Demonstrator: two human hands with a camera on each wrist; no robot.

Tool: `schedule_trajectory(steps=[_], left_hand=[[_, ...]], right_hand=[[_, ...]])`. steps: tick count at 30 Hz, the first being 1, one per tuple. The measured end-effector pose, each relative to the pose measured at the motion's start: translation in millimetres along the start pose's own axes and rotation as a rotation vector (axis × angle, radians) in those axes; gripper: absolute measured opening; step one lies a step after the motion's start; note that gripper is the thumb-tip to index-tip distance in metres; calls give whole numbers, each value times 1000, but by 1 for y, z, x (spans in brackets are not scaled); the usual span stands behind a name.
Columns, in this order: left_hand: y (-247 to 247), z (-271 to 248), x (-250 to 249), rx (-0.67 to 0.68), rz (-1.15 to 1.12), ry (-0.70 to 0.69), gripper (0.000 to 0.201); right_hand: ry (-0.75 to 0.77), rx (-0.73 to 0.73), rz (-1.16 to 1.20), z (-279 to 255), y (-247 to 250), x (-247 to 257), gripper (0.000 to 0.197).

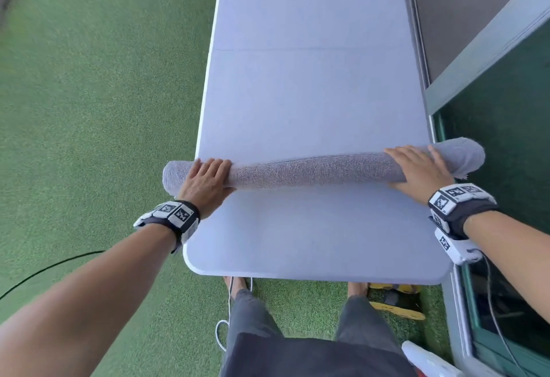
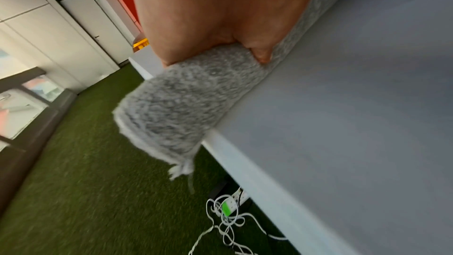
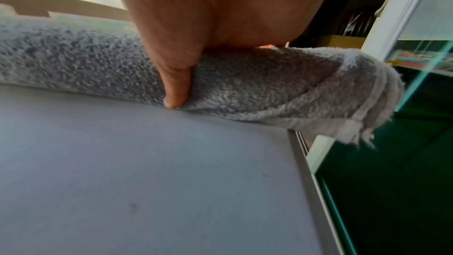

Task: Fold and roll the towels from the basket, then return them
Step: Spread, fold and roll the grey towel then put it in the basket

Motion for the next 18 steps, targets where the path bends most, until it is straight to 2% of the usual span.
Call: schedule_trajectory(steps=[3, 7, 8, 9, 11, 13, 15, 18], left_hand=[[5, 2, 14, 13, -25, 86, 55], [3, -10, -13, 68, -129, 445, 40], [2, -18, -29, 84, -174, 529, 36], [-1, -26, -47, 105, -242, 599, 34], [-6, -40, -88, 174, -394, 669, 44], [-9, -50, -130, 237, -509, 616, 54], [-5, -58, -167, 271, -633, 479, 52], [-8, -71, -196, 308, -845, 336, 40]], right_hand=[[-141, -26, -34, -5, 6, -15, 70], [-326, -28, 38, -33, -15, 21, 60], [-368, -58, 94, -43, -19, 35, 63], [-431, -15, 166, -54, -27, 48, 70], [-530, 105, 260, -69, -44, 71, 91], [-522, 199, 428, -78, -58, 96, 103], [-450, 255, 594, -84, -63, 119, 108], [-455, 299, 772, -95, -62, 134, 95]])
Point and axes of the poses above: each hand's wrist, its own z-axis towards the middle knuckle, its own y-axis out of the back of the hand, x = y × z, the point moved 8 cm from there along z, towards the middle knuckle, and after that the axes turned 5 degrees about z, right-handed, at the moved point
